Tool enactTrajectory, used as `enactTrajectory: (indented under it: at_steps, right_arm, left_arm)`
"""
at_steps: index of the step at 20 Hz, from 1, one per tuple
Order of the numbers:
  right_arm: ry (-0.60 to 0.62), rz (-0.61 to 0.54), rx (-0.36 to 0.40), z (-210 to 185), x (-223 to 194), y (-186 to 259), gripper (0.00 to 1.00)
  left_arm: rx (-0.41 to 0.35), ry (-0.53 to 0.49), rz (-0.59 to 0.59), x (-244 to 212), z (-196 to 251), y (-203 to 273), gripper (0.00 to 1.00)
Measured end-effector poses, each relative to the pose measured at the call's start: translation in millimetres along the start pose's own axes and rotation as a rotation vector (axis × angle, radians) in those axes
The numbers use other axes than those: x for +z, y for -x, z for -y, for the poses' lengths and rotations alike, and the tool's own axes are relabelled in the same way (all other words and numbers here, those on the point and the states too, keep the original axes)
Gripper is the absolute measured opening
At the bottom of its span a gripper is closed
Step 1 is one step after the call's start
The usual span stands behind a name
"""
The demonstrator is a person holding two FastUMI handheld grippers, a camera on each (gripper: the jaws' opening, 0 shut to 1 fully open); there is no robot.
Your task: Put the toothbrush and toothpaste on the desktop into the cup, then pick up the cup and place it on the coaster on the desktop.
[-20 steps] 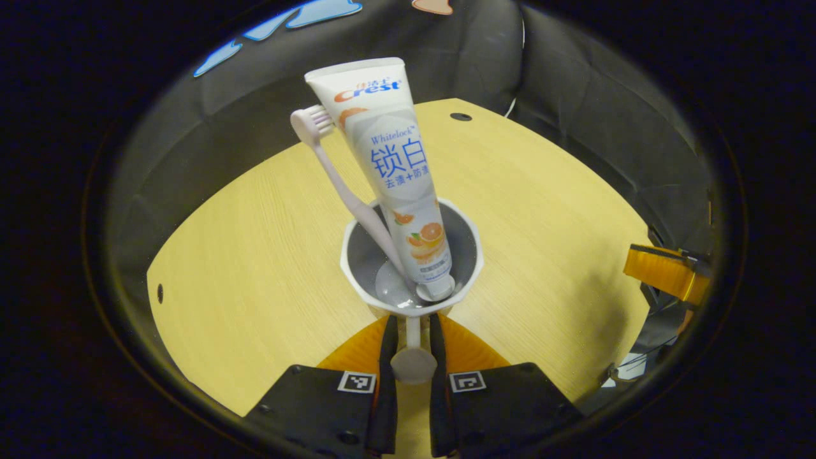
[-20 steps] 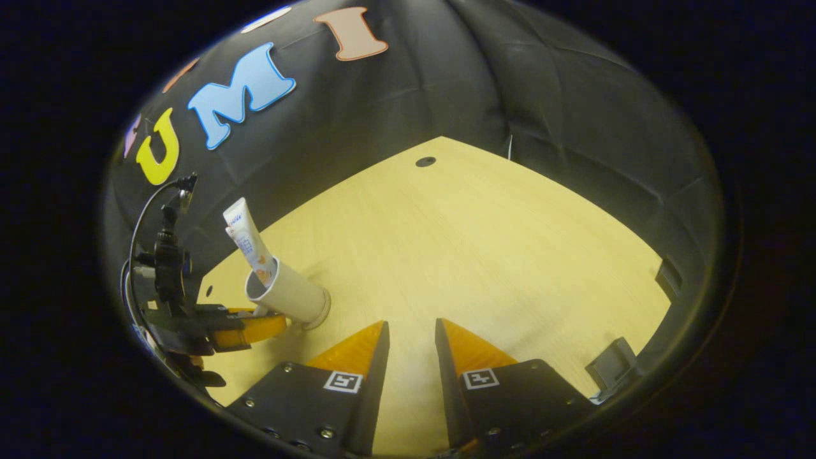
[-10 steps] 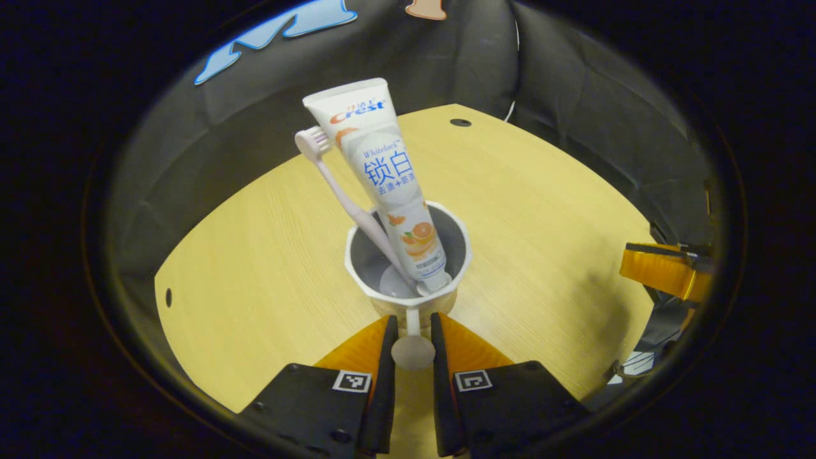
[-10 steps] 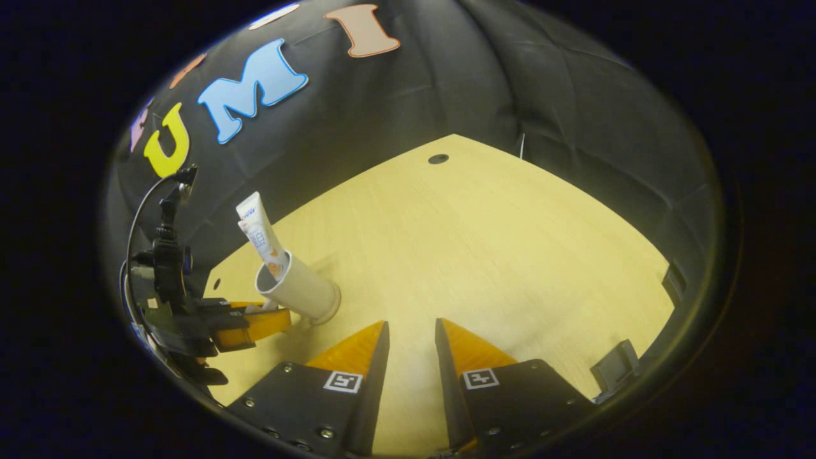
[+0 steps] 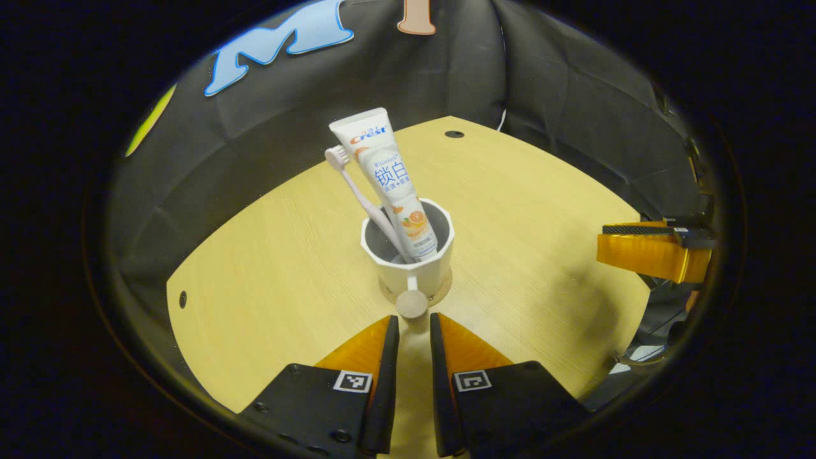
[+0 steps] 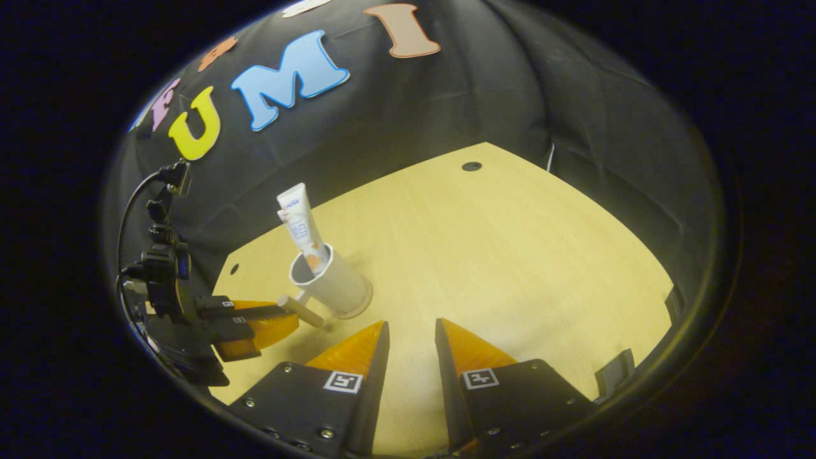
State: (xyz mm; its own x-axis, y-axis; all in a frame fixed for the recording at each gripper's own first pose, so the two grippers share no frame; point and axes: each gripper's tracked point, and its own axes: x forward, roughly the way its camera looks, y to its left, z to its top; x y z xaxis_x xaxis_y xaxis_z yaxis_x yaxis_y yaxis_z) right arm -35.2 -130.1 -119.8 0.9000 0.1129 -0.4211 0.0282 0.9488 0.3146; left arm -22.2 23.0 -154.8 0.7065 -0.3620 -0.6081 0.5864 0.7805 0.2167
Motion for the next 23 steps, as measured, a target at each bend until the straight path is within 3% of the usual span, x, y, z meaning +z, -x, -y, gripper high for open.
enactTrajectory:
  at_steps: [2, 7, 14, 15, 19, 20, 22, 23]
  right_arm:
    - [0.033, 0.008, 0.025, -14.1, 3.7, 4.7, 0.43]
    - [0.104, 0.046, 0.082, -49.8, 16.5, 16.7, 0.42]
    - [0.207, 0.19, 0.15, -98.1, 64.1, 48.7, 0.42]
    - [0.219, 0.222, 0.156, -104.8, 75.1, 55.1, 0.38]
    - [0.233, 0.332, 0.175, -124.5, 107.7, 79.2, 0.47]
    - [0.234, 0.356, 0.179, -128.9, 113.8, 85.4, 0.38]
    - [0.244, 0.401, 0.181, -136.0, 123.8, 98.1, 0.42]
    - [0.254, 0.423, 0.182, -140.1, 129.2, 105.9, 0.38]
  left_arm:
    - [0.017, 0.012, 0.031, -0.9, -0.6, 18.0, 0.33]
    - [0.09, 0.027, 0.156, 17.8, -0.7, 79.2, 0.33]
    - [0.273, 0.074, 0.391, 63.2, -17.2, 177.3, 0.32]
    - [0.306, 0.086, 0.413, 68.9, -24.8, 190.1, 0.32]
    - [0.393, 0.172, 0.54, 96.3, -34.1, 255.8, 0.32]
    - [0.418, 0.174, 0.572, 102.9, -37.8, 269.3, 0.32]
    - [0.47, 0.162, 0.641, 118.1, -48.2, 296.9, 0.35]
    - [0.489, 0.16, 0.671, 121.9, -51.1, 304.6, 0.39]
